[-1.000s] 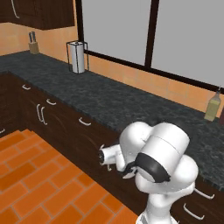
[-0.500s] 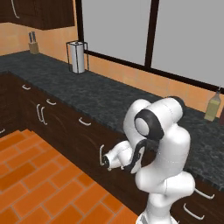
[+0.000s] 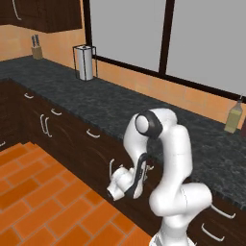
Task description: Take a straw from the drawer in front and place it inside the glass cup on the dining counter.
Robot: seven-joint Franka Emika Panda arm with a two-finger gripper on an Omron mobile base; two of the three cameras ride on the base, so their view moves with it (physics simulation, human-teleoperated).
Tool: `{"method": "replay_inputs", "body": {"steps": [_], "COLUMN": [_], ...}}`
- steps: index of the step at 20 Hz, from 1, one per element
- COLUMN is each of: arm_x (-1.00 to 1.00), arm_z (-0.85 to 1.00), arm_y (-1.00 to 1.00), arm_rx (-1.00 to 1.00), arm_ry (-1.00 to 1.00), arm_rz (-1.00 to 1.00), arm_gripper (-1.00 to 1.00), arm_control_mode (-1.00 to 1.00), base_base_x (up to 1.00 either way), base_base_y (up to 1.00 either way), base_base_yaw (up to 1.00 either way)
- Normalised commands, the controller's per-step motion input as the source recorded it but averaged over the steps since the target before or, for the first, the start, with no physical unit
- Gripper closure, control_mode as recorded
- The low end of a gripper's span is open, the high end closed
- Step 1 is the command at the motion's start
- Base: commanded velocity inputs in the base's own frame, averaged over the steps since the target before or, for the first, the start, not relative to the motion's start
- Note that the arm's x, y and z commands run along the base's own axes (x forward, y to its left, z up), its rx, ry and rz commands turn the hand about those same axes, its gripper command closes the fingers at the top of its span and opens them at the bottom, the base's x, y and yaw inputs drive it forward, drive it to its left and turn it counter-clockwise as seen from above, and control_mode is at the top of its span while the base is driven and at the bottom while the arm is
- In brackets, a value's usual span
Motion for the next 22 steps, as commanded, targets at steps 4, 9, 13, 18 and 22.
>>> {"method": "replay_inputs", "body": {"steps": [4,9,13,18,22], "arm_x": [0.59,0.61,0.49,0.30,0.00], "arm_z": [-0.11,-0.06,-0.02,-0.10,0.00], "arm_y": [0.00,0.00,-0.04,-0.05,-0.22], "arm_rx": [-0.01,0.00,0.00,0.00,0.00], "arm_ry": [0.00,0.00,0.00,0.00,-0.01], "arm_rz": [0.00,0.00,0.00,0.00,0.00], "arm_gripper": [-1.00,-1.00,-1.00,-1.00,-1.00], "arm_control_mode": [-1.00,-1.00,-1.00,-1.00,-1.00], "base_base_x": [0.00,0.00,0.00,0.00,0.00], "base_base_y": [0.00,0.00,0.00,0.00,0.00], "base_base_yaw": [0.00,0.00,0.00,0.00,0.00]}}
